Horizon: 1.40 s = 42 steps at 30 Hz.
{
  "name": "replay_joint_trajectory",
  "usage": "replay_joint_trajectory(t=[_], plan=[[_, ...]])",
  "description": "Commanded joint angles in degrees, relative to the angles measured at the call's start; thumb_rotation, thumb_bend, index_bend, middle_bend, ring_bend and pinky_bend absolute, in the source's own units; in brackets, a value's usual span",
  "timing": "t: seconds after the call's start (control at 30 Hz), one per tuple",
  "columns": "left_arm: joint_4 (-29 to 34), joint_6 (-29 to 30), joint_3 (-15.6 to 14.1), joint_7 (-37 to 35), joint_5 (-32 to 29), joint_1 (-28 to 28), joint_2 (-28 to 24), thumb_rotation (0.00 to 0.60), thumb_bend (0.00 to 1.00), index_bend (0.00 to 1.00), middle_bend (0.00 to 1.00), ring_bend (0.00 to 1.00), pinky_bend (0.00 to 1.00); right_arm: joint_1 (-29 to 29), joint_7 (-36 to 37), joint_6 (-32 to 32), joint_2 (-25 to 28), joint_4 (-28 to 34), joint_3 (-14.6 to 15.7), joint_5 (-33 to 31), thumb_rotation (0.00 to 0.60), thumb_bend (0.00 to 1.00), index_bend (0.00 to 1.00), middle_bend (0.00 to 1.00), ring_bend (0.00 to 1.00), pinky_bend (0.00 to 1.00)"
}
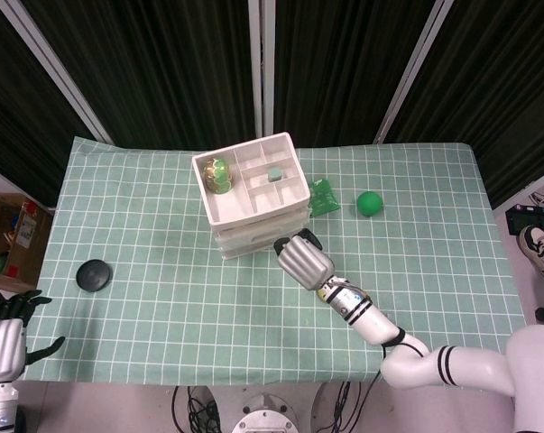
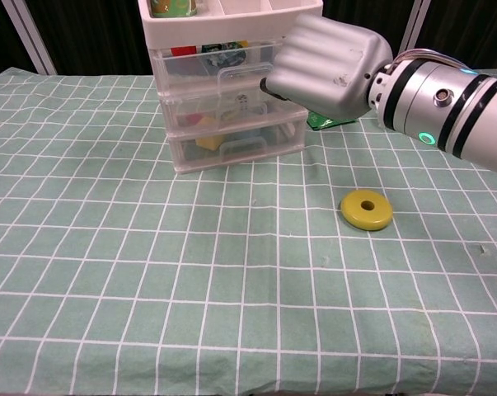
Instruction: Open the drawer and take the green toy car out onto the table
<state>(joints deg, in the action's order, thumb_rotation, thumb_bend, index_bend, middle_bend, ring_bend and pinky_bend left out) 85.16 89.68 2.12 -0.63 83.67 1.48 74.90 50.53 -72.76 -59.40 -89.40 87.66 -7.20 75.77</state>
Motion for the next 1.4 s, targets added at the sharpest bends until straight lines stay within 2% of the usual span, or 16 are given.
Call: replay_joint_trajectory(t=[0.03,0.2,0.37,0.67,1.13,1.23,1.4], plan=[[-0.09,0.1,-0.02,-0.12,0.04,0.09,0.02,0.6,0.09,0.32,0.22,0.18,0.2,-1.17,1.76,-1.52,1.43,2.59,1.0,1.21,0.6,0.46,0.39,0.93,0.98,0.94],[-0.22,0.27,-0.07,-0.26,0.03,0.32,0.0,0.6,0.09,0.32,0.22,0.18,0.2,-3.84,9.62,-6.24,3.94,8.09,0.87,4.35,0.6,0.4,0.21,0.93,0.98,0.94],[0.18,0.24,-0.05,0.2,0.28,0.22,-0.22,0.6,0.09,0.32,0.22,0.18,0.2,-5.6,16.79,-7.58,6.36,12.91,-1.85,0.92,0.6,0.39,0.17,0.93,0.98,0.94],[1.45,-0.02,0.03,1.36,0.24,0.06,-0.68,0.6,0.09,0.32,0.22,0.18,0.2,-3.2,20.59,-2.7,7.06,12.47,-5.73,-7.49,0.6,0.39,0.17,0.93,0.98,0.94],[1.89,-0.5,-0.07,1.64,-0.27,0.21,-0.9,0.6,0.09,0.32,0.22,0.18,0.2,1.68,21.85,2.42,5.76,9.3,-7.37,-16.55,0.6,0.39,0.18,0.93,0.98,0.94],[1.86,-0.59,-0.07,1.58,-0.22,0.16,-0.91,0.6,0.09,0.32,0.22,0.18,0.2,2.43,21.97,2.88,5.84,9.09,-7.3,-18.06,0.6,0.39,0.21,0.93,0.98,0.94],[1.6,-0.62,-0.02,1.34,-0.39,0.24,-0.78,0.6,0.09,0.32,0.22,0.18,0.2,2.84,22.78,2.63,6.65,9.77,-6.72,-19.15,0.6,0.39,0.31,0.93,0.98,0.94]])
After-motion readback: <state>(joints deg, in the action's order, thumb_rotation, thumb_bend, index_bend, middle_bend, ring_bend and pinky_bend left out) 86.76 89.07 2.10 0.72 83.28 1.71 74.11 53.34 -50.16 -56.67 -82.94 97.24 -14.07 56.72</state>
